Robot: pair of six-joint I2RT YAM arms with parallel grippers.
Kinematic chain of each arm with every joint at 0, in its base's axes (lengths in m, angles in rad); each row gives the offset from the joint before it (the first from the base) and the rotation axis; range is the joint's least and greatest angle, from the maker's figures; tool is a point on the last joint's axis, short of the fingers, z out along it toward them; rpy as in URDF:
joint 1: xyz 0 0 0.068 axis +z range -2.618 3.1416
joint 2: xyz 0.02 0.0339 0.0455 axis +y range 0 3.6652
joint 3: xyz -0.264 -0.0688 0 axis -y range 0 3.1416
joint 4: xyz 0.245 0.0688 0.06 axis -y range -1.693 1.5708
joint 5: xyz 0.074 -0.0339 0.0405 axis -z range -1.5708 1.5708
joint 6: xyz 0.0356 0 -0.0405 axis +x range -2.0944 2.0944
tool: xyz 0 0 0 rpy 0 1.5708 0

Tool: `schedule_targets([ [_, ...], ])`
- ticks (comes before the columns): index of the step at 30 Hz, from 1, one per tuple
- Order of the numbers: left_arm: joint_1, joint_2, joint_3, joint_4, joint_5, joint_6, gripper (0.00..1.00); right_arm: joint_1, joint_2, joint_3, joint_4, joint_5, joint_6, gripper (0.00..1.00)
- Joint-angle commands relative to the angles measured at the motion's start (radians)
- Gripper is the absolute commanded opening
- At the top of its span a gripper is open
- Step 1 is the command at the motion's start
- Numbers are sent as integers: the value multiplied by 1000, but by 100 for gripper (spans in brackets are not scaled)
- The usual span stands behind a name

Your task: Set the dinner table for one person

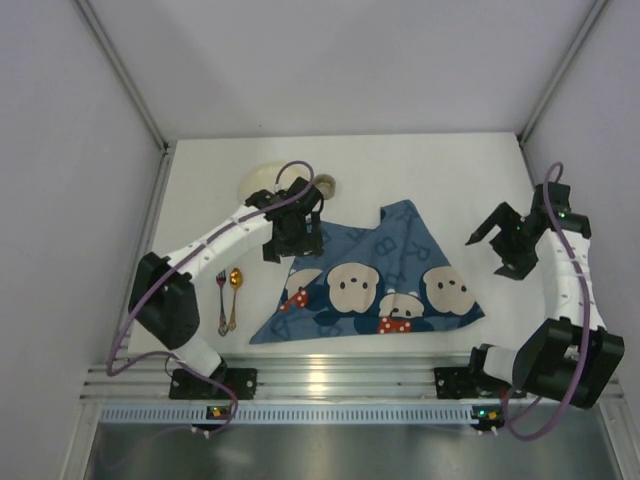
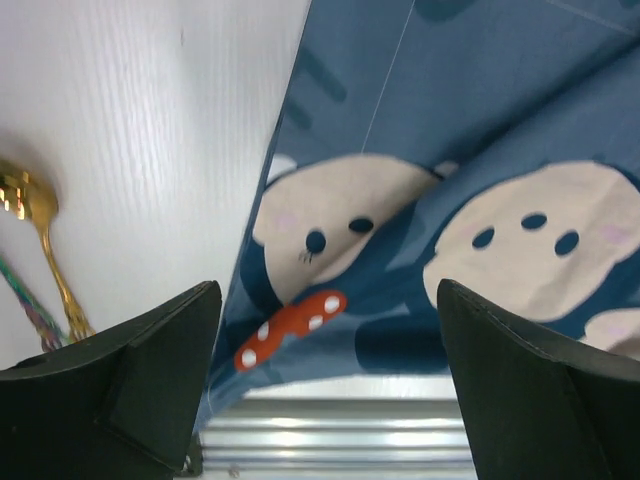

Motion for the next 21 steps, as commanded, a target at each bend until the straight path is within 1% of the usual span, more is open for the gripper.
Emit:
schedule_targets([
  [1, 38, 103, 62, 124, -32, 174, 94, 26, 109, 89, 80, -116, -42, 100],
  [2, 52, 120, 68, 142, -17, 209, 94, 37, 170, 101, 103, -150, -50, 100],
  [4, 98, 170, 69, 196, 26, 249, 95, 56, 235, 144, 152, -216, -50, 100],
  [5, 113, 195, 68, 218, 50, 263, 95, 84, 300, 161, 165, -232, -58, 100],
  [7, 155, 226, 65, 247, 115, 285, 95, 116, 367, 222, 186, -242, -65, 98],
  [10, 170, 281, 68, 291, 147, 320, 93, 190, 521, 300, 204, -252, -78, 88],
  [11, 170, 302, 68, 316, 155, 332, 93, 202, 551, 317, 209, -253, -78, 83],
  [13, 170, 324, 66, 337, 178, 337, 89, 230, 638, 369, 212, -236, -78, 77],
  [14, 170, 344, 68, 347, 178, 336, 88, 237, 664, 386, 212, -227, -73, 73],
  [15, 170, 354, 68, 357, 176, 333, 87, 247, 690, 417, 212, -215, -73, 71],
  [17, 172, 384, 73, 371, 221, 326, 84, 267, 760, 443, 208, -158, -75, 69],
  [19, 172, 401, 80, 385, 229, 323, 82, 280, 821, 481, 206, -117, -70, 69],
  [21, 172, 417, 89, 393, 230, 323, 79, 282, 858, 514, 200, -98, -62, 67],
])
